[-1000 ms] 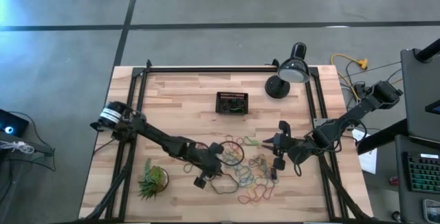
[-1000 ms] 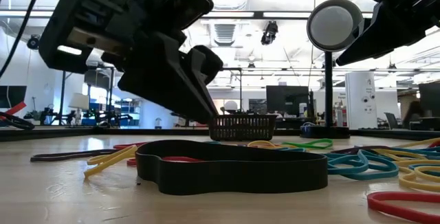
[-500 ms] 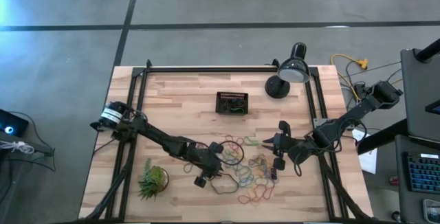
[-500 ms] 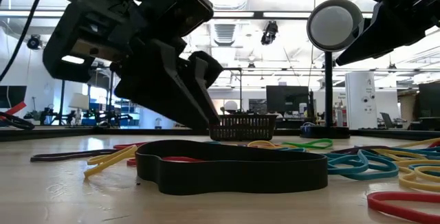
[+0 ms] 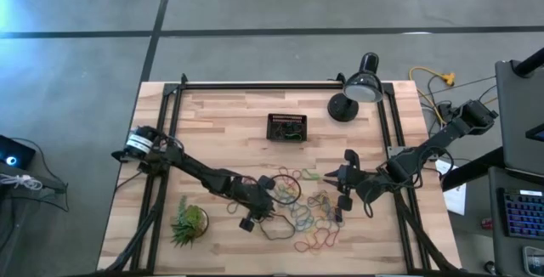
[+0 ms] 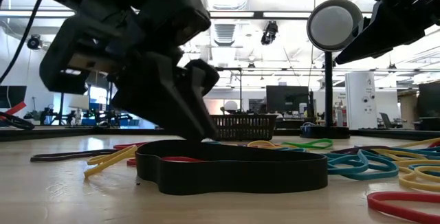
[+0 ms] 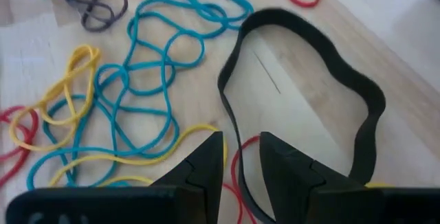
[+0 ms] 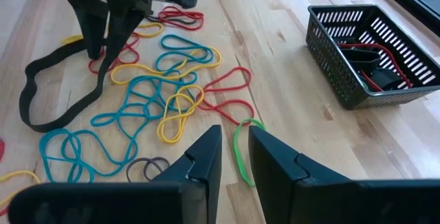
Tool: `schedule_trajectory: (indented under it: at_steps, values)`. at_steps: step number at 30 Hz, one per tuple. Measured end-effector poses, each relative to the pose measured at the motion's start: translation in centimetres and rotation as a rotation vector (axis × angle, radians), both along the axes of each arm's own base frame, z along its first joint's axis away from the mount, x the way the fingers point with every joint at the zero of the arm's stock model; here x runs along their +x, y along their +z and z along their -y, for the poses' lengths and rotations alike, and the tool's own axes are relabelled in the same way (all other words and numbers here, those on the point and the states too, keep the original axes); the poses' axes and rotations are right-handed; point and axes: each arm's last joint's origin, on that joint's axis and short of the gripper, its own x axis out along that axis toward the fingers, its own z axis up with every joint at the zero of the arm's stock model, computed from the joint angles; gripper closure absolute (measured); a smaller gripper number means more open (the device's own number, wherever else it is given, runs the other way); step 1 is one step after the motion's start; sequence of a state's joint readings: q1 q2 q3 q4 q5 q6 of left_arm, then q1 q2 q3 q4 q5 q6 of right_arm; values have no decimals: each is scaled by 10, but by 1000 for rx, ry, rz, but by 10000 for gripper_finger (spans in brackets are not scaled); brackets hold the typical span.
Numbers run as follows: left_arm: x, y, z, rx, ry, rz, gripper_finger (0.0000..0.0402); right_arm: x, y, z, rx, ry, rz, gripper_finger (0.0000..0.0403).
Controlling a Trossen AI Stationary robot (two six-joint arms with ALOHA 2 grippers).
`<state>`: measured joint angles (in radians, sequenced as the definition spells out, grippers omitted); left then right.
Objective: Pick and place rubber bands into bin
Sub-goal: Put the black rubber band into the basket
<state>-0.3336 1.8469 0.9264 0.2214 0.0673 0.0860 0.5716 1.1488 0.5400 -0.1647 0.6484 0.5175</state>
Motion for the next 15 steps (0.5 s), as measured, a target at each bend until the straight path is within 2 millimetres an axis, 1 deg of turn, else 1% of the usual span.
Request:
schedule_trajectory:
  at_steps: [2,6,8,15]
  values:
    - [0,-1,0,1,0,-3,320,0,0,0,0,0,0,335]
    - [1,-14,-1,11,3,-37,320,0,0,0,-1,0,-2,335]
    - [3,-17,0,8,3,-34,320,0,0,0,0,0,0,335]
    - [4,-14,0,7,4,-21,320,0,0,0,-1,1,-2,335]
